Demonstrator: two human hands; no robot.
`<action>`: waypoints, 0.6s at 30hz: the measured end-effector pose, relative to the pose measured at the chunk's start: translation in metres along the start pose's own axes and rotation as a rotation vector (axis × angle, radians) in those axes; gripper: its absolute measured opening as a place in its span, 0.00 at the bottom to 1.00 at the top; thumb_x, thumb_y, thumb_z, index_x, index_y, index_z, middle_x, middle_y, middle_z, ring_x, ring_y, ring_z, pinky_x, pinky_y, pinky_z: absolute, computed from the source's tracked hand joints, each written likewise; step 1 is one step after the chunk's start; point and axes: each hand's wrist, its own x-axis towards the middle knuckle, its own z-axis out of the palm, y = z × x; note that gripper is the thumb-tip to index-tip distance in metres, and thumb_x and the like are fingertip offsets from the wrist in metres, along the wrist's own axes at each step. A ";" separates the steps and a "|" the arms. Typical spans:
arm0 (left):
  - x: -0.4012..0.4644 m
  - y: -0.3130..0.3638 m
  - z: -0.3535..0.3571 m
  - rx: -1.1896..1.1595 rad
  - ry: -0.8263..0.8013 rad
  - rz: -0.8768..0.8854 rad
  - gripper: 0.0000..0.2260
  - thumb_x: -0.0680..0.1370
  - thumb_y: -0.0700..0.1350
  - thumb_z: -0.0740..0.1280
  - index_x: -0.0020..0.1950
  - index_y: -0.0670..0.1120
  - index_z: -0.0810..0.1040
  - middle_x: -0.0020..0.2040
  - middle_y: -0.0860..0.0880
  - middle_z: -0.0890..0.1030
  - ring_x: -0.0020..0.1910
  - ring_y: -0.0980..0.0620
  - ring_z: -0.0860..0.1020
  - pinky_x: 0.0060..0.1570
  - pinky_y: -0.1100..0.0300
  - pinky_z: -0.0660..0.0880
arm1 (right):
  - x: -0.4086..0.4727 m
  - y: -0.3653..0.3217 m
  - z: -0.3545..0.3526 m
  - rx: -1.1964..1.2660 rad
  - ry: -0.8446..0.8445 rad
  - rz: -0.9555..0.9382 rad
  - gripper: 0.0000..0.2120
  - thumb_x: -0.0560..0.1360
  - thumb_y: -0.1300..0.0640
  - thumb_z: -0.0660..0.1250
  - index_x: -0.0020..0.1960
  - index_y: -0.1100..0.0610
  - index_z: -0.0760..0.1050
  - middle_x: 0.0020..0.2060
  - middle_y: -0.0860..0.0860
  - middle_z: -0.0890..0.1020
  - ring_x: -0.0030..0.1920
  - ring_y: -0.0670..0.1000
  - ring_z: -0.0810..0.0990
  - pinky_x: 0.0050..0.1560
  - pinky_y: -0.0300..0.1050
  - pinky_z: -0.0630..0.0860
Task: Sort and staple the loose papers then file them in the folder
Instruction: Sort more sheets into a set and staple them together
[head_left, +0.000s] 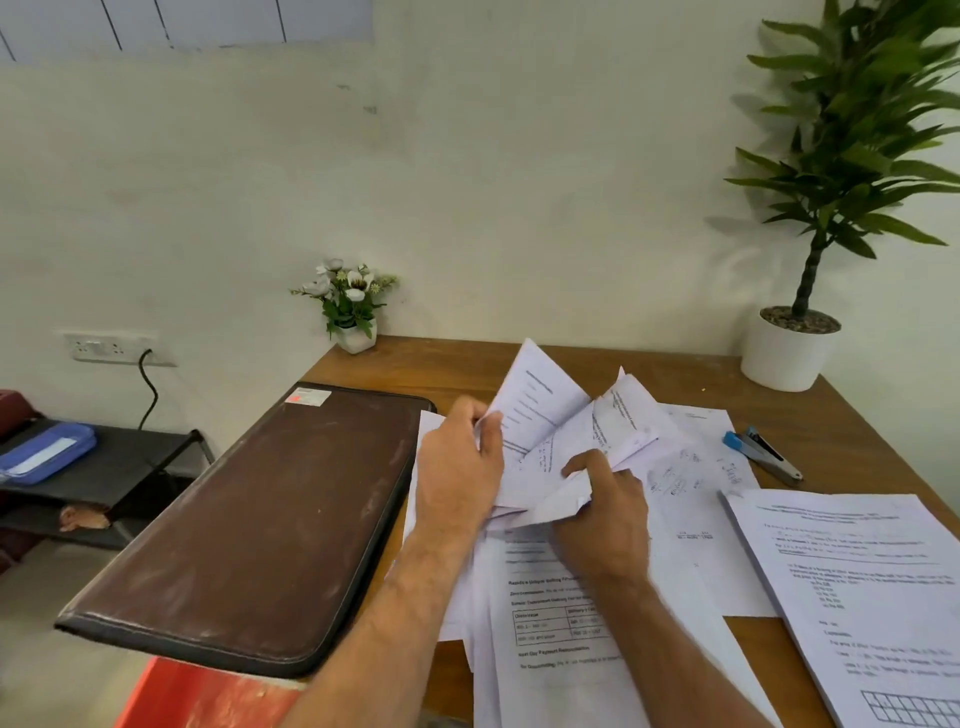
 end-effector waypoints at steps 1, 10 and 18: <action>0.003 0.001 -0.004 -0.024 0.030 -0.002 0.07 0.83 0.51 0.64 0.48 0.50 0.73 0.42 0.53 0.82 0.37 0.55 0.78 0.33 0.65 0.72 | 0.006 0.000 -0.002 0.021 0.009 0.004 0.15 0.70 0.60 0.73 0.51 0.46 0.73 0.44 0.46 0.77 0.51 0.54 0.75 0.41 0.45 0.70; 0.017 0.028 -0.042 -0.119 0.133 0.026 0.03 0.83 0.45 0.64 0.51 0.47 0.74 0.43 0.50 0.82 0.39 0.49 0.79 0.37 0.60 0.69 | 0.049 -0.045 -0.030 0.025 -0.060 -0.108 0.45 0.73 0.65 0.67 0.74 0.29 0.50 0.37 0.47 0.80 0.39 0.51 0.80 0.42 0.50 0.79; 0.017 0.060 -0.076 -0.133 0.242 0.209 0.08 0.83 0.50 0.66 0.49 0.49 0.82 0.38 0.55 0.81 0.37 0.56 0.78 0.36 0.64 0.74 | 0.064 -0.095 -0.059 -0.139 0.252 -0.361 0.14 0.70 0.67 0.68 0.52 0.54 0.81 0.44 0.49 0.83 0.47 0.55 0.80 0.56 0.56 0.71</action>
